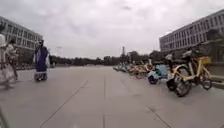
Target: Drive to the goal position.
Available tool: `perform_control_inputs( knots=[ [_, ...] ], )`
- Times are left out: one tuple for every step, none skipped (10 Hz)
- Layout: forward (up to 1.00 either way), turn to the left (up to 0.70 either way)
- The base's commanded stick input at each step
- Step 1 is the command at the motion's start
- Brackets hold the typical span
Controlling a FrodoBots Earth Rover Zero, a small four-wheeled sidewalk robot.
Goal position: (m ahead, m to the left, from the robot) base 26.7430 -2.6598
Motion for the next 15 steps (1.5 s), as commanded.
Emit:
perform_control_inputs(
  knots=[
    [0.70,0.00],
    [0.70,0.00],
    [0.70,0.00],
    [0.70,0.00],
    [0.70,0.00],
    [0.70,0.00],
    [0.70,0.00],
    [0.70,0.00],
    [0.70,0.00],
    [0.70,0.00],
    [0.70,0.00],
    [0.70,0.00],
    [0.70,0.00],
    [0.70,0.00],
    [0.70,0.00]
  ],
)
